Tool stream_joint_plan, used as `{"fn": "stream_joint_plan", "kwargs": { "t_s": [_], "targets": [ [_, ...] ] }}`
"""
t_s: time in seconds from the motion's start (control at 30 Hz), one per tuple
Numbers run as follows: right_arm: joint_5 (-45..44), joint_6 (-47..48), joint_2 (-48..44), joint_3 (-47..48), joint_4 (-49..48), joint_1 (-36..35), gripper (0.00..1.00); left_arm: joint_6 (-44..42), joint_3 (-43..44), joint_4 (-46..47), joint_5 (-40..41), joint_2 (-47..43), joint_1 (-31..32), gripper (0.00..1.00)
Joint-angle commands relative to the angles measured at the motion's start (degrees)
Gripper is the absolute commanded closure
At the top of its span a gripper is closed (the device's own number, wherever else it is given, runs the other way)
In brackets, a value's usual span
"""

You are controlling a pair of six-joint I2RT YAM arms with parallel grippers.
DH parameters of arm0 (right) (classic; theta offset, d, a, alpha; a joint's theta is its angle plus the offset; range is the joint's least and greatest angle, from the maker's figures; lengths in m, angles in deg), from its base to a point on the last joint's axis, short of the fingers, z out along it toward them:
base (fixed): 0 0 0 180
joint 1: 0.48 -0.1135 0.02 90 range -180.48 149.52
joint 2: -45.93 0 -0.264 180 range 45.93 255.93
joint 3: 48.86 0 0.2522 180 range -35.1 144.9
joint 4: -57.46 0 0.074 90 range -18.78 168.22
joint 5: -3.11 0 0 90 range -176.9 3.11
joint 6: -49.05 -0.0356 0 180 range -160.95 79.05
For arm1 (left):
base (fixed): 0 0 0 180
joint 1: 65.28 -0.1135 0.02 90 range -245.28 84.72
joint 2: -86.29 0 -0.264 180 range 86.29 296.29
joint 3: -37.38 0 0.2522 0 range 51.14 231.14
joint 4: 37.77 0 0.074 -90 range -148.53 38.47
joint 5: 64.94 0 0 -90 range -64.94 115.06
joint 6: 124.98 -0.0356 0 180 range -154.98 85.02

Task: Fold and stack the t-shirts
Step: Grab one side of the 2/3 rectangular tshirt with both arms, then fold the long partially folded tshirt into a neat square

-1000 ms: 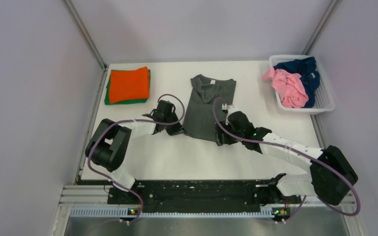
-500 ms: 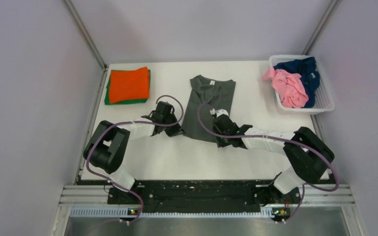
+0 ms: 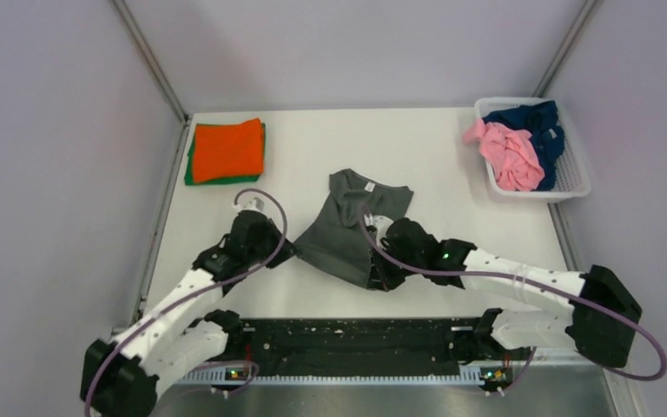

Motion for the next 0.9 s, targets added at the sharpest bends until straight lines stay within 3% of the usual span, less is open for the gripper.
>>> {"fn": "stream_joint_plan", "kwargs": {
  "t_s": [0.0, 0.1, 0.23, 0.6, 0.87],
  "targets": [
    [18.3, -3.8, -9.2, -0.3, 1.6, -0.4, 1.0, 1.3, -1.7, -11.1, 6.3, -17.7, 0.2, 1.0],
    [22.1, -5.9, -12.2, 0.4, -0.1, -0.4, 1.0, 1.2, -1.1, -10.5, 4.9, -24.8, 0.3, 1.0],
    [21.8, -8.4, -14.7, 1.1, -1.0, 0.2, 1.0, -1.0, 2.8, -8.1, 3.8, -24.0, 0.3, 1.0],
    [30.5, -7.8, -14.1, -2.9, -5.1, 19.7, 1.0, -6.3, 14.3, 3.0, 5.0, -0.1, 0.3, 1.0],
    [32.4, -5.3, -3.4, 1.2, -10.2, 28.2, 1.0, -8.4, 22.0, 8.1, 11.5, 15.0, 0.3, 1.0]
  ]
}}
